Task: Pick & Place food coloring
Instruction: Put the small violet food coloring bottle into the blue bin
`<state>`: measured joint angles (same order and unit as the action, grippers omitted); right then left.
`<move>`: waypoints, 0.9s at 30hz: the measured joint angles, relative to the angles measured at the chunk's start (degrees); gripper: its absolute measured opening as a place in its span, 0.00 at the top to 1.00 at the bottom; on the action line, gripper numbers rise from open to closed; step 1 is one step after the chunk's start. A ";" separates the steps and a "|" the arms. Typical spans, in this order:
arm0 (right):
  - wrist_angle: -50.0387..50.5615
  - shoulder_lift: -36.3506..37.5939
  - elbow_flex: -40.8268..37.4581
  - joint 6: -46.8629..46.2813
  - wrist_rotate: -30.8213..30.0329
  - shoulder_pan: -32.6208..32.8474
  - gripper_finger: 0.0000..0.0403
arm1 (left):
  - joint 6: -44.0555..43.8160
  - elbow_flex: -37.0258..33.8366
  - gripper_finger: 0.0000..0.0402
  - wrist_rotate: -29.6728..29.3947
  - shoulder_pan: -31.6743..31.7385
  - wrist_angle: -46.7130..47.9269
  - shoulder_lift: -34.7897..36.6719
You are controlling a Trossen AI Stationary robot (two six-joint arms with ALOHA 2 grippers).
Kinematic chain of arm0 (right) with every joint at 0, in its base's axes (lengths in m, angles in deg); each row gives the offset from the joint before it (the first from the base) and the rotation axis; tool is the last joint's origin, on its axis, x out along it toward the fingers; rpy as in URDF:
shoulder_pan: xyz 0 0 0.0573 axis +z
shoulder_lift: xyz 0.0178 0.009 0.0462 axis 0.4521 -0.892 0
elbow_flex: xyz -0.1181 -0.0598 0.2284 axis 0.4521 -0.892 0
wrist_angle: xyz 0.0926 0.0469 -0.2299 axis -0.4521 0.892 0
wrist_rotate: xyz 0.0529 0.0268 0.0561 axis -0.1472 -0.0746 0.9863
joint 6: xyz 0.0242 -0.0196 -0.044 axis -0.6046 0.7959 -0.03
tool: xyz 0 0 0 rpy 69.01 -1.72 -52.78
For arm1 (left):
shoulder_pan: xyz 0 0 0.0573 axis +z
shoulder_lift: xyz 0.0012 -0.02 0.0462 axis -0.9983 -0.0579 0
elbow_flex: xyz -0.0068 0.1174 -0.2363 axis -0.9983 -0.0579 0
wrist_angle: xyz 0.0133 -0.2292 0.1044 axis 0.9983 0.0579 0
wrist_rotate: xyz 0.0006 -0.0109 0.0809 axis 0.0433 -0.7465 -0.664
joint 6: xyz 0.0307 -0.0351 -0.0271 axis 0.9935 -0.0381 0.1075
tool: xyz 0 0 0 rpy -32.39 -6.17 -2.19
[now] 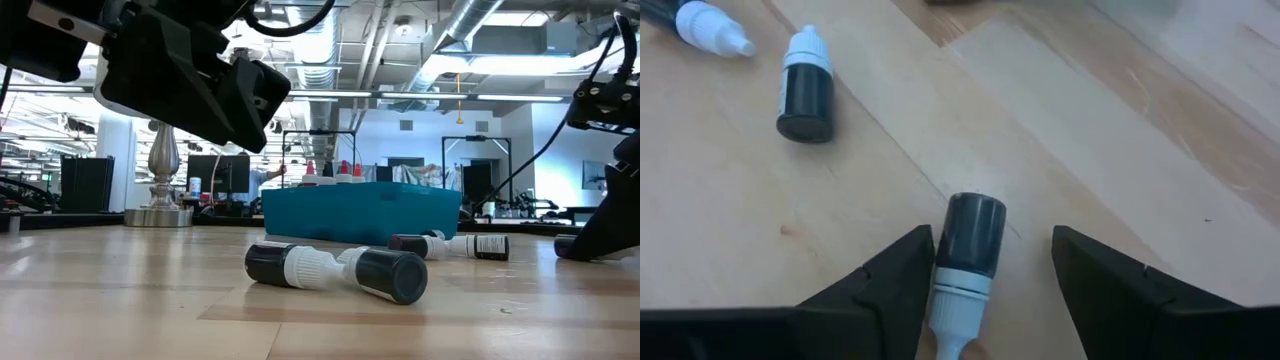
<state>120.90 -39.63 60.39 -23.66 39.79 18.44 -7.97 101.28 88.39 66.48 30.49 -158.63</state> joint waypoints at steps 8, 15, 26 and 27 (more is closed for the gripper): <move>-3.06 -2.06 -0.18 -0.76 -3.79 1.55 0.58 | -0.06 0.00 0.69 -0.81 -0.13 0.27 -0.02; -4.04 -4.16 -0.13 -2.79 -6.44 2.69 0.62 | -0.15 0.00 0.69 -1.53 -0.21 0.95 -0.02; -4.00 -4.20 -0.20 -4.93 -5.00 2.56 0.64 | -0.52 0.00 0.69 -3.00 -0.24 1.99 -0.04; -4.09 -4.20 -0.41 -5.00 -4.89 2.56 0.63 | -0.52 0.00 0.69 -2.99 -0.25 2.10 -0.04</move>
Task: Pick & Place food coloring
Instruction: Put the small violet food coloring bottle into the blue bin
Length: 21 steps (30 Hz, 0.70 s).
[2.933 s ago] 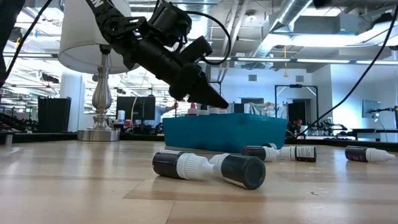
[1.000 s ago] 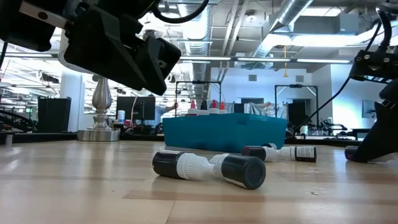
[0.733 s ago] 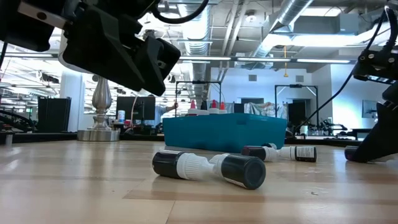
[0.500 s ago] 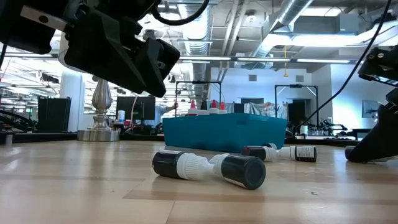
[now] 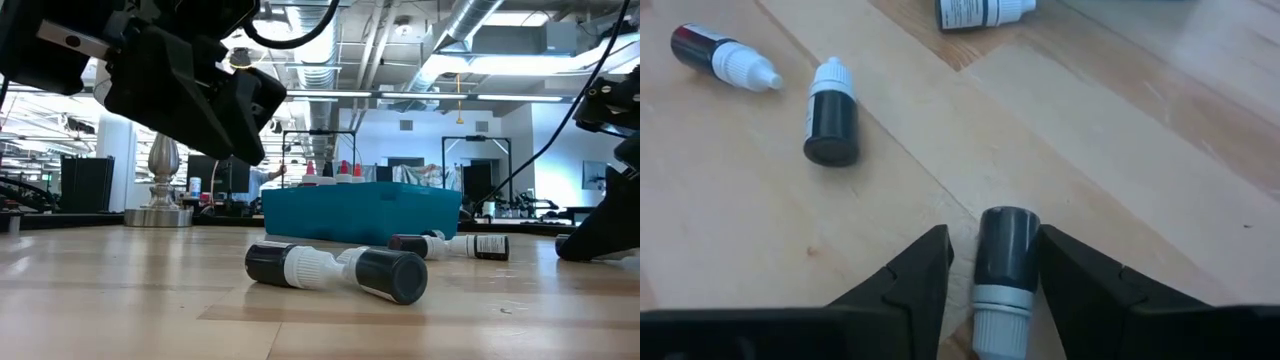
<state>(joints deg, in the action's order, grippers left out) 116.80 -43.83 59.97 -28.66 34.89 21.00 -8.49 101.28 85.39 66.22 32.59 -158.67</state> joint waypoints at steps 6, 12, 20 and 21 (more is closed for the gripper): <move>-1.17 0.04 -0.87 -0.01 -0.41 0.02 0.64 | -0.22 0.00 0.69 0.00 -0.01 0.29 0.00; -2.04 -0.19 -1.17 2.47 -3.55 0.58 0.63 | -0.39 0.00 0.69 0.00 0.00 0.85 0.00; -1.90 -2.94 -1.26 2.64 -6.58 0.80 0.65 | -0.37 0.00 0.69 0.00 0.01 1.40 -0.02; -2.01 -3.45 -1.23 2.62 -7.18 0.76 0.65 | -0.37 0.00 0.69 -0.02 0.01 1.40 -0.02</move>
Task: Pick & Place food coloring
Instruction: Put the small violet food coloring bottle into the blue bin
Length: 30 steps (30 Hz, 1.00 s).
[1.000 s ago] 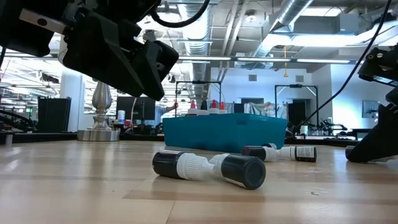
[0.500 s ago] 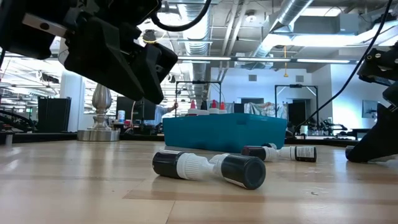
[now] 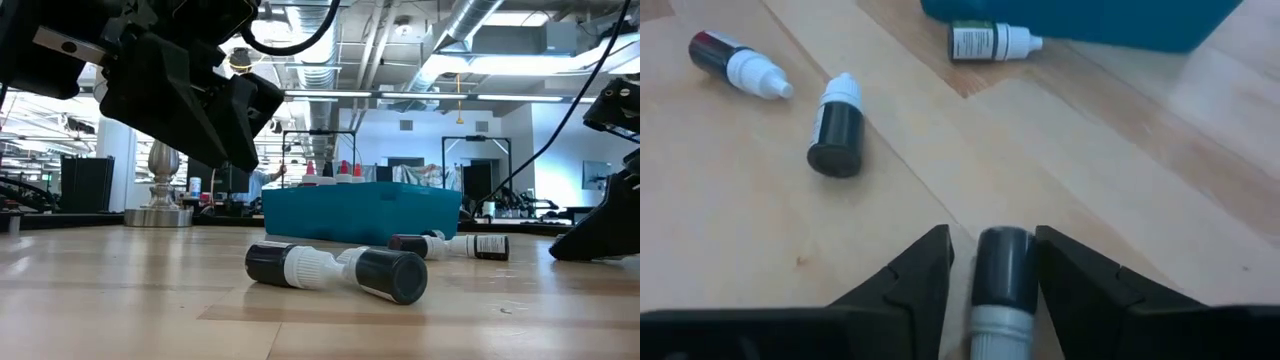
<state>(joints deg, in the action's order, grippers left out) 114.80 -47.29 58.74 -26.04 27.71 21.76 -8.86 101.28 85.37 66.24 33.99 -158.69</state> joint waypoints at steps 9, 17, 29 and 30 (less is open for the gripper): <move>-0.21 -0.72 0.00 0.02 -0.83 0.09 0.66 | 0.00 0.00 0.69 0.02 -0.02 0.42 0.00; -0.87 -0.72 0.00 0.71 -0.82 0.10 0.75 | -0.02 0.00 0.69 0.00 -0.01 0.45 0.00; -1.29 -0.72 0.00 2.21 -0.88 0.11 0.80 | -0.02 0.00 0.69 0.00 0.00 0.48 0.00; -1.18 -0.73 0.13 2.34 -0.89 0.11 0.80 | 0.00 0.00 0.69 0.00 -0.02 0.48 0.00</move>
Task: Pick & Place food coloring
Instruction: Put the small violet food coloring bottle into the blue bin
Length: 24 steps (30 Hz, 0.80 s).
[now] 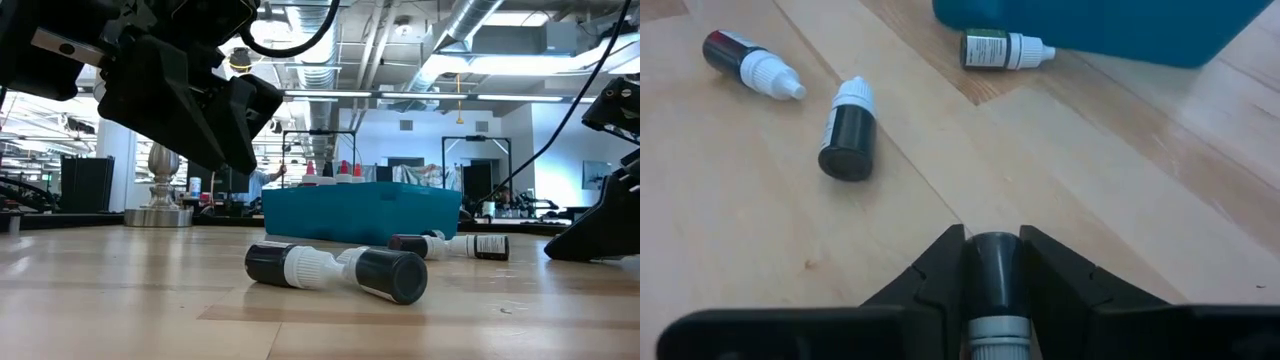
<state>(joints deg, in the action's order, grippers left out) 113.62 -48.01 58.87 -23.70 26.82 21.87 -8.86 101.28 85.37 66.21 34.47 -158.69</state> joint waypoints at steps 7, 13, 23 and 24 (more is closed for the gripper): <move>1.10 -0.30 2.78 8.46 -1.38 -0.15 0.80 | -0.02 0.00 0.69 0.00 0.01 0.02 0.00; 1.98 -0.43 5.48 14.37 -2.25 -0.80 0.80 | -0.01 0.00 0.69 -0.47 0.00 -0.02 0.00; 13.79 -0.28 14.22 26.78 -3.87 -5.51 0.80 | -2.02 0.00 0.69 -4.29 0.00 -0.05 0.00; 16.03 -0.28 15.47 27.50 -4.23 -6.12 0.80 | -2.33 0.00 0.69 -4.45 0.00 -0.07 0.00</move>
<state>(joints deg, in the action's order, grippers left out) 129.66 -48.29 74.34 3.80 22.59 15.75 -11.19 101.28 80.92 66.21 34.40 -158.69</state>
